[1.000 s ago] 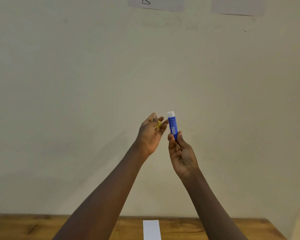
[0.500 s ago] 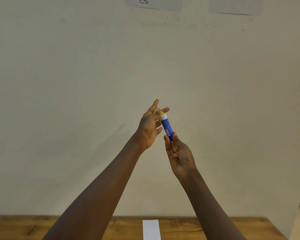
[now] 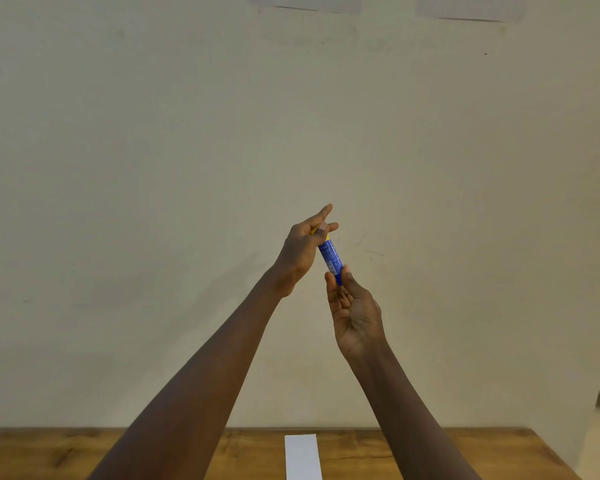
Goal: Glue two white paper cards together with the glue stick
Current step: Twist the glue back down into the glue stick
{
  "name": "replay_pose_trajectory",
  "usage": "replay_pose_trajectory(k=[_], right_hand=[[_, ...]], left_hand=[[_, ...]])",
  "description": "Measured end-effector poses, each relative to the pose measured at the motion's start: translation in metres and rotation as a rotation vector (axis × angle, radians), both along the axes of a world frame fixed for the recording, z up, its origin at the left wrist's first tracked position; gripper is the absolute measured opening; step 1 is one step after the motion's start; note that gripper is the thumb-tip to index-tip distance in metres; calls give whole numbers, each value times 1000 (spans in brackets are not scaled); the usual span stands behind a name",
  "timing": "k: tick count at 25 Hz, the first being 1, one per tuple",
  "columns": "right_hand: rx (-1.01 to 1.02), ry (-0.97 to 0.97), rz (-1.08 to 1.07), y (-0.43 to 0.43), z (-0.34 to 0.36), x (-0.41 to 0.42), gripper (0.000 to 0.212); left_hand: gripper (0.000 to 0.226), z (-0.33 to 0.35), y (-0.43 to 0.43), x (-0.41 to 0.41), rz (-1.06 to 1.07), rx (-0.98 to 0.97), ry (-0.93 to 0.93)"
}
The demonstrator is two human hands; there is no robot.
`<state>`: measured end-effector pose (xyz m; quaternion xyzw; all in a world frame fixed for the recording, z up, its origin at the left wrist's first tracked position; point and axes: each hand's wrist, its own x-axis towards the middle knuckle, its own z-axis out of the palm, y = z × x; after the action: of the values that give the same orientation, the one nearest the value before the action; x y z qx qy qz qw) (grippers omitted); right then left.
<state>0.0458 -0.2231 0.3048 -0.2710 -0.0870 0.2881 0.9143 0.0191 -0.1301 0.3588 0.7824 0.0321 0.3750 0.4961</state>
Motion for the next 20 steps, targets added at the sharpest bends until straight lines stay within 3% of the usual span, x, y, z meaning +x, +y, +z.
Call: replay_pose_trajectory(k=[15,18,20], right_hand=[[-50,-1,22,3,-8,8,6],[-100,-231,24,1,-12,17,14],[-305,-583,-35,-2,-13,27,19]], left_hand=[[41,-13,-2,3,-37,52,-23],[42,-14,-1,6,-88,52,-14],[43,-17,0,9,-98,52,-19]])
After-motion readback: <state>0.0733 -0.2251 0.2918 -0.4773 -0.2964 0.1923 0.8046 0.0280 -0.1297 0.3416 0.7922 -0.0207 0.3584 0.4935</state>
